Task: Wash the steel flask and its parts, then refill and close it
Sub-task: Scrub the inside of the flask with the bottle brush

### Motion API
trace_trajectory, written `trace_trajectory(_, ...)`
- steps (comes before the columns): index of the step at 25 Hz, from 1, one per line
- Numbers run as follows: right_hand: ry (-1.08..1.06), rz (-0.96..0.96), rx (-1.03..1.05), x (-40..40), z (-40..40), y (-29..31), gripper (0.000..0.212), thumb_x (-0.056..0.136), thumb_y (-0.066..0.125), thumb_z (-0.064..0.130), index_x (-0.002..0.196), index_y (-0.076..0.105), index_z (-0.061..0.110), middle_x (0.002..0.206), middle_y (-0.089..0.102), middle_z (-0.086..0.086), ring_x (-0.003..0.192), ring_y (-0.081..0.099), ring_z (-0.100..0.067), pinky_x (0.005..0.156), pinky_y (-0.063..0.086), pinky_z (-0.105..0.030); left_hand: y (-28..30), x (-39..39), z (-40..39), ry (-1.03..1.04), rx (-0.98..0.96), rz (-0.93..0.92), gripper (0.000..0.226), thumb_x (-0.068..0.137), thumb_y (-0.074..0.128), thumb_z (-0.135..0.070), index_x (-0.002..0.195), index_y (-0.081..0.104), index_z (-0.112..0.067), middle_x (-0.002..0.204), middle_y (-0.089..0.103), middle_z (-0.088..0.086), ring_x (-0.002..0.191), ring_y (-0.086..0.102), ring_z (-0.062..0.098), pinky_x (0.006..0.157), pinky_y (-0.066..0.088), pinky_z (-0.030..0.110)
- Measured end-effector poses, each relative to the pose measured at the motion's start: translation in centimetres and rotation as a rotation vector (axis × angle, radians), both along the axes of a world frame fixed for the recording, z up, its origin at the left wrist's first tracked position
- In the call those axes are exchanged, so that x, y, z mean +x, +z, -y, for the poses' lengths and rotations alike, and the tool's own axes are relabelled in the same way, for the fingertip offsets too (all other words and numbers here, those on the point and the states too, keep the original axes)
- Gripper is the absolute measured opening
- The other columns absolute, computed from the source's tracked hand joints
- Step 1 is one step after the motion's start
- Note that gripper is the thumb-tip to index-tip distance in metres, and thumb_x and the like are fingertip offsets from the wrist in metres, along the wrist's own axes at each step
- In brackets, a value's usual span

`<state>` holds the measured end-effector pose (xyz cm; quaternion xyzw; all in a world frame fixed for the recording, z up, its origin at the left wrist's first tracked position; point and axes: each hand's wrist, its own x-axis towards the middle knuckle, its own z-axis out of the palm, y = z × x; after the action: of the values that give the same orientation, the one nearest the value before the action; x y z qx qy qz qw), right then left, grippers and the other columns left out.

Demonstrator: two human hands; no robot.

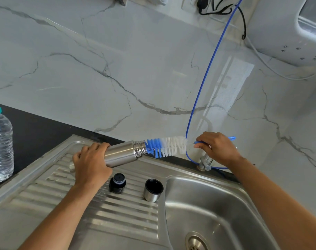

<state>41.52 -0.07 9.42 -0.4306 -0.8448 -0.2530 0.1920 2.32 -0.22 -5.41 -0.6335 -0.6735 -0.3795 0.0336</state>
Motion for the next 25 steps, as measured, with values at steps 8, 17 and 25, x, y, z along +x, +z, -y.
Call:
trace_trajectory(8, -0.464, -0.351, -0.657, -2.4, 1.5, 3.5, 0.058, 0.101, 0.047, 0.054, 0.065, 0.055, 0.010, 0.057, 0.054, 0.006, 0.052, 0.051, -0.005, 0.065, 0.041, -0.023, 0.2, -0.1, -0.2, -0.020, 0.037, -0.023, 0.077, 0.059, 0.085, -0.005, 0.131, 0.063, -0.024, 0.113, 0.067, -0.001, 0.107, 0.058, 0.028, 0.092, 0.039, 0.048)
trace_trajectory(17, -0.206, -0.145, -0.395, -2.9, 2.1, 3.0, 0.012, 0.092, 0.072, 0.034, 0.094, 0.071, 0.023, 0.082, 0.068, 0.011, 0.073, 0.059, -0.001, 0.073, 0.046, -0.021, 0.0, -0.4, -0.1, 0.007, -0.005, 0.037, 0.075, 0.062, 0.082, -0.006, 0.131, 0.061, -0.025, 0.115, 0.065, -0.002, 0.110, 0.054, 0.026, 0.092, 0.037, 0.047)
trace_trajectory(25, -0.444, -0.321, -0.775, -1.4, 1.9, 3.4, 0.052, 0.104, 0.047, 0.051, 0.070, 0.060, 0.014, 0.059, 0.052, 0.001, 0.058, 0.047, -0.013, 0.063, 0.042, -0.019, 0.2, -0.4, -0.2, -0.038, 0.003, -0.003, 0.074, 0.064, 0.084, -0.008, 0.132, 0.060, -0.026, 0.116, 0.064, -0.003, 0.110, 0.054, 0.025, 0.094, 0.037, 0.047)
